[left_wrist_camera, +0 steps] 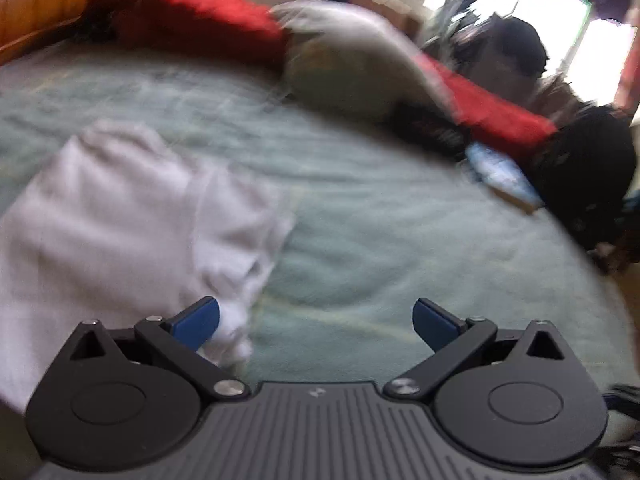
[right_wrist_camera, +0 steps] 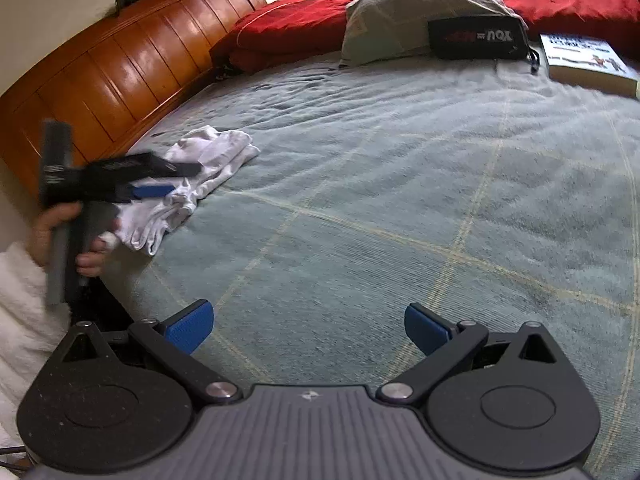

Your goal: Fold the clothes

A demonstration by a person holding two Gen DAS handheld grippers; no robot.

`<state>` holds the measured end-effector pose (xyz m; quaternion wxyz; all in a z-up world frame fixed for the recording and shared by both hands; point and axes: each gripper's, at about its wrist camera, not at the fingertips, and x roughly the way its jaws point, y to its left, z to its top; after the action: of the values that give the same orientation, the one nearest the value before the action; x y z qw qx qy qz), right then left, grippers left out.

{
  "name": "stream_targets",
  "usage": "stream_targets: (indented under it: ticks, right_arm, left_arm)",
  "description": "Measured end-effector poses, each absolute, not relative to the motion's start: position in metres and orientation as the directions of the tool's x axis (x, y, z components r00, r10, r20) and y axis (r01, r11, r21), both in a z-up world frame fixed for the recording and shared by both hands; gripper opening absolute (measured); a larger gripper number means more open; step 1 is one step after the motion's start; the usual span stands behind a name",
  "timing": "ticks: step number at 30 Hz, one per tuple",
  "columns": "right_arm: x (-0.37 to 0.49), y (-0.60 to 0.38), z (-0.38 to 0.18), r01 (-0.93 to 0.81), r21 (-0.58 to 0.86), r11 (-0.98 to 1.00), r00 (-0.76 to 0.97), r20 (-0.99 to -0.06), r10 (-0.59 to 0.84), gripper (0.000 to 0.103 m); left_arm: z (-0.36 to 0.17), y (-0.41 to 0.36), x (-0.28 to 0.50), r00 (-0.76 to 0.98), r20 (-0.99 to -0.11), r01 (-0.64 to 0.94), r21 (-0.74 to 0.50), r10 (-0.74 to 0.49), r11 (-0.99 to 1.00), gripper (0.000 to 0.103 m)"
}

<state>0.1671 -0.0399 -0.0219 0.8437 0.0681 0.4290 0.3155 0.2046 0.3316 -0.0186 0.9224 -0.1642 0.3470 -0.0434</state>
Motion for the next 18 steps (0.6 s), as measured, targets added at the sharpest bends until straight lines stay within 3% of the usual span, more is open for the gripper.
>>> stream_targets:
  ticks: [2, 7, 13, 18]
  right_arm:
    - [0.17, -0.04, -0.026, -0.465, 0.4, 0.79, 0.424, -0.682, 0.596, 0.103]
    - [0.169, -0.039, -0.028, -0.474, 0.396, 0.787, 0.413, -0.69, 0.595, 0.103]
    - [0.168, -0.048, -0.025, -0.461, 0.397, 0.793, 0.43, -0.682, 0.592, 0.103]
    - [0.166, -0.048, -0.026, -0.466, 0.403, 0.788, 0.418, -0.684, 0.597, 0.103]
  left_arm:
    - [-0.013, 0.338, 0.208, 0.773, -0.614, -0.066, -0.332, -0.162, 0.941, 0.102]
    - [-0.046, 0.341, 0.232, 0.7, -0.697, -0.145, -0.354, -0.157, 0.924, 0.102]
    - [-0.034, 0.294, 0.203, 0.715, -0.699, -0.069, -0.124, -0.038, 0.99, 0.102]
    - [-0.016, 0.267, 0.155, 0.757, -0.654, -0.036, -0.073, -0.02, 0.997, 0.102]
